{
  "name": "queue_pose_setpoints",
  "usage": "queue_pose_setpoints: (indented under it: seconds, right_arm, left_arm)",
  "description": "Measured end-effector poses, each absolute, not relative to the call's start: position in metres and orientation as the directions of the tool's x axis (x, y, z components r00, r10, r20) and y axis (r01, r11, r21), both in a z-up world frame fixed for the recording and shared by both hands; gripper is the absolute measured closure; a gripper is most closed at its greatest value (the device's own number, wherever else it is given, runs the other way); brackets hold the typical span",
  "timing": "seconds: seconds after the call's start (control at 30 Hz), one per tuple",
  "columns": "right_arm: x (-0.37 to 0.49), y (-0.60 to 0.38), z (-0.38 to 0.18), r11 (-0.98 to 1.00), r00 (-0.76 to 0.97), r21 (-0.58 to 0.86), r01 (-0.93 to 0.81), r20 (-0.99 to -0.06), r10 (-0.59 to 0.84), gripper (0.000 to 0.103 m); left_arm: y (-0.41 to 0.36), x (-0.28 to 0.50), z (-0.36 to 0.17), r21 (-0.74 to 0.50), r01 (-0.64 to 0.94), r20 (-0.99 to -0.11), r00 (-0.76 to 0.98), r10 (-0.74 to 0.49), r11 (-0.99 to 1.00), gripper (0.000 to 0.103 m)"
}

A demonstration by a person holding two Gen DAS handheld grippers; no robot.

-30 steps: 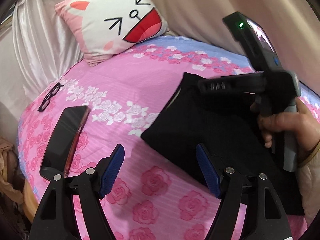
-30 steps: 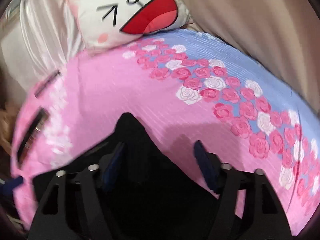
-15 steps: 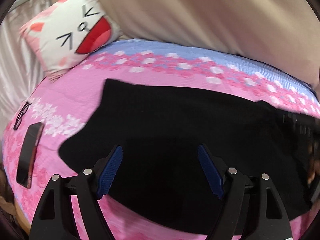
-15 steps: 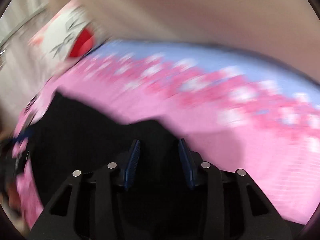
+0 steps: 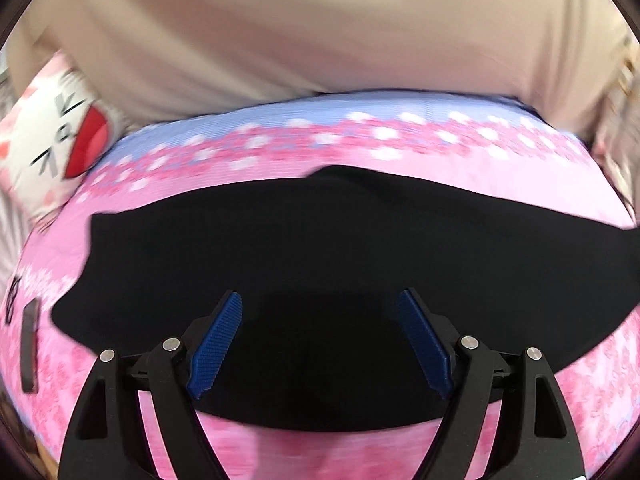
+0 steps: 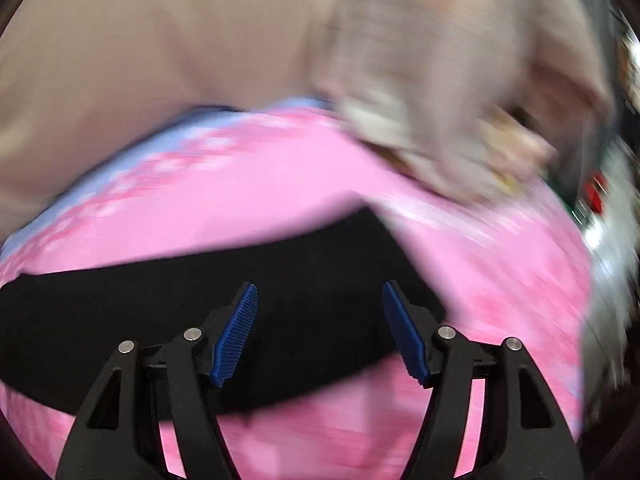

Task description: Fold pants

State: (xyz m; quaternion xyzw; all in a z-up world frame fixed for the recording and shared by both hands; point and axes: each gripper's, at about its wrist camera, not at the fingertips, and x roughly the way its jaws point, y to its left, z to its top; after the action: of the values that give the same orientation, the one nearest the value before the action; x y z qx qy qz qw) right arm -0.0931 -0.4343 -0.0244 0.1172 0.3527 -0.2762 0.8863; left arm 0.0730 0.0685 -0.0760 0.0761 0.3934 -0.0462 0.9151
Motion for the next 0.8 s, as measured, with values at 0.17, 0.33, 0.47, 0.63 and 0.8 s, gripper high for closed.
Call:
queue_pose_setpoints:
  seconds: [0.17, 0.33, 0.47, 0.63, 0.8]
  right_arm:
    - [-0.124, -0.491, -0.048, 0.794, 0.602, 0.163, 0.586, -0.744, -0.291, 0.038]
    - [-0.110, -0.485, -0.051, 0.826, 0.611, 0.127, 0.549, -0.735, -0.294, 0.027]
    - [-0.099, -0.486, -0.050, 0.832, 0.628, 0.137, 0.538, -0.724, -0.287, 0.066]
    - [-0.094, -0.493, -0.051, 0.817, 0.682, 0.272, 0.507, -0.706, -0.188, 0.083]
    - [-0.079, -0.451, -0.012, 0.846, 0.756, 0.319, 0.427, -0.639, -0.141, 0.084]
  left_arm:
    - [0.002, 0.073, -0.085, 0.112, 0.247, -0.747, 0.660, -0.083, 0.962, 0.025]
    - [-0.037, 0.068, -0.088, 0.152, 0.302, -0.755, 0.650, -0.087, 0.941, 0.025]
    - [-0.045, 0.070, -0.092, 0.160, 0.294, -0.764, 0.641, -0.070, 0.942, 0.025]
    - [-0.036, 0.071, -0.092, 0.142, 0.275, -0.770, 0.635, -0.069, 0.951, 0.025]
    - [-0.005, 0.072, -0.086, 0.105, 0.227, -0.757, 0.650, -0.070, 0.968, 0.024]
